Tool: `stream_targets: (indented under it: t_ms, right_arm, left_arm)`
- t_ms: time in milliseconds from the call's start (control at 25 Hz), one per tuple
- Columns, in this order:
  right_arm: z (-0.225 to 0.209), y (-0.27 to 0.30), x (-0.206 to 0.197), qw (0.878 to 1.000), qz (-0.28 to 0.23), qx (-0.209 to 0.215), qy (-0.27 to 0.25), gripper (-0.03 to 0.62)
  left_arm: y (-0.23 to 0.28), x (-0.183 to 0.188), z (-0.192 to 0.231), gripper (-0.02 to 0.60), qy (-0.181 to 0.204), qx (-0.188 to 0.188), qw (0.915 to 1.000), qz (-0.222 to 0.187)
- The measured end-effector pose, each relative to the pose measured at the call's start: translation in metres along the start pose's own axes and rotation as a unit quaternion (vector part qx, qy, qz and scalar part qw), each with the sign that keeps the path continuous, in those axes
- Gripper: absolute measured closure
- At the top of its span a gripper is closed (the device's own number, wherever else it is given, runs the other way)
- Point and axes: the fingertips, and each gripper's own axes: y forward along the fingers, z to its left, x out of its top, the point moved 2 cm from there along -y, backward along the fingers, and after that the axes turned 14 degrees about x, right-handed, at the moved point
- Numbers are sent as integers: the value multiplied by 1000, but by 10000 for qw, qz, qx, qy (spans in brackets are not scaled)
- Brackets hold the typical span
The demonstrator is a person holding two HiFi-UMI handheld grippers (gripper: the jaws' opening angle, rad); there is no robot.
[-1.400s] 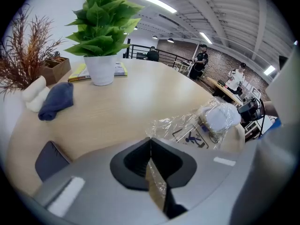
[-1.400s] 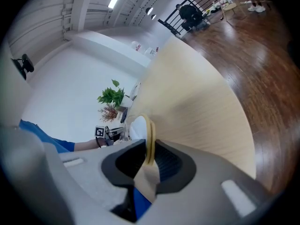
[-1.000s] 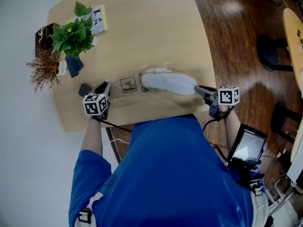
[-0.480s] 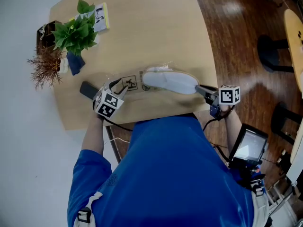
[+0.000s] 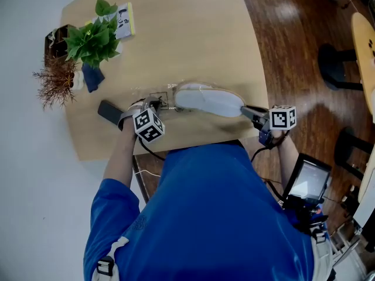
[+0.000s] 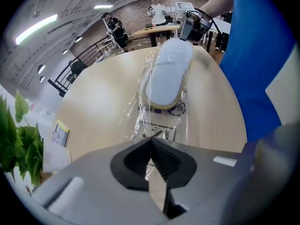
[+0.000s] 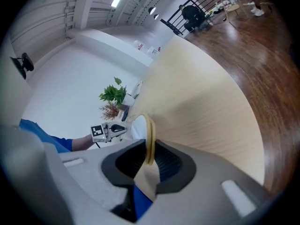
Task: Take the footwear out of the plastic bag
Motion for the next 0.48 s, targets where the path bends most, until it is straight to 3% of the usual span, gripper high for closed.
stream_targets:
  t_ms: [480]
  right_arm:
    - [-5,-7,2,9999,-129,1,7,531]
  left_arm:
    - [1,-18,2,574,-268,-1,9995,188]
